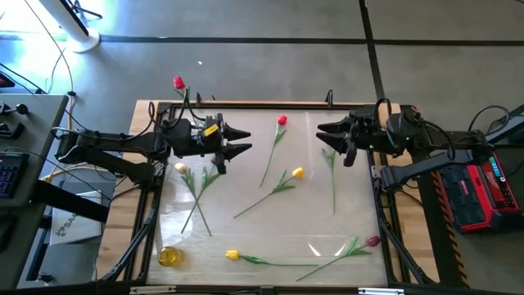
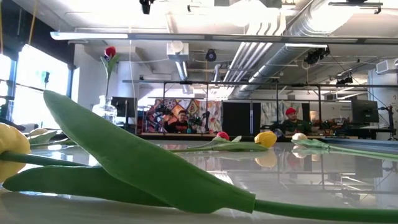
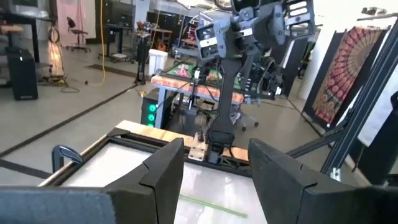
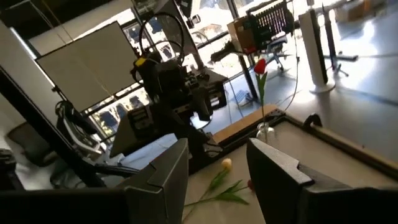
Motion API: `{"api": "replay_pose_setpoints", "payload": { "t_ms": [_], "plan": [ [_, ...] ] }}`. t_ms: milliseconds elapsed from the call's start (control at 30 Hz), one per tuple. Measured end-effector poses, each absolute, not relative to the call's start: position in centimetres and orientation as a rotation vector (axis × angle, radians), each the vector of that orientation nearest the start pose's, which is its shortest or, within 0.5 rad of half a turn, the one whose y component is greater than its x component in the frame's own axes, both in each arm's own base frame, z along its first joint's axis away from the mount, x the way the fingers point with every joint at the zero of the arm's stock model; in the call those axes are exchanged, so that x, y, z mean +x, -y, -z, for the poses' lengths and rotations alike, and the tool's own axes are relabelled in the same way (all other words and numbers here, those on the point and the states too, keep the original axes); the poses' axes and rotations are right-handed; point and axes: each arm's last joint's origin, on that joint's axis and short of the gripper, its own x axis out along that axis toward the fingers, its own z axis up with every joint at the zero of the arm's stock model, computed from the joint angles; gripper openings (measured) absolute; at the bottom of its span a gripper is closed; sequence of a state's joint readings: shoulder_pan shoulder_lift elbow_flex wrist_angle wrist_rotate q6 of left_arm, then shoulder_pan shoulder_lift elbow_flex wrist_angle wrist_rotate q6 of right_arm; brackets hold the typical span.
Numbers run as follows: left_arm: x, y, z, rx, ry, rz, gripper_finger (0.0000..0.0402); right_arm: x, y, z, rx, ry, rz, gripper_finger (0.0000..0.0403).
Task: Sort flowers into vase by color
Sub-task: Put the red flower into the transparent vase
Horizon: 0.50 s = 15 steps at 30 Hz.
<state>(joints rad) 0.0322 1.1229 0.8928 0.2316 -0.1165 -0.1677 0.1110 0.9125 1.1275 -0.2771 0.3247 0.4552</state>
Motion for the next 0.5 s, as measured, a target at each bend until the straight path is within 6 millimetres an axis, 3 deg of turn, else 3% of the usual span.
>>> {"api": "replay_pose_setpoints", "payload": {
  "t_ms": [300,500],
  "plan": [
    [25.4,-1.2,-34.4,-0.118,0.009,-0.150,0.0168,19.7,-1.4,-40.6,0.482,-0.088,0.190,0.0153],
    [25.4,-1.4,-34.4,-0.124,0.010,-0.158,0.0168,22.0,-0.9,-39.1,0.557,-0.108,0.377,0.0153]
  ]
}}
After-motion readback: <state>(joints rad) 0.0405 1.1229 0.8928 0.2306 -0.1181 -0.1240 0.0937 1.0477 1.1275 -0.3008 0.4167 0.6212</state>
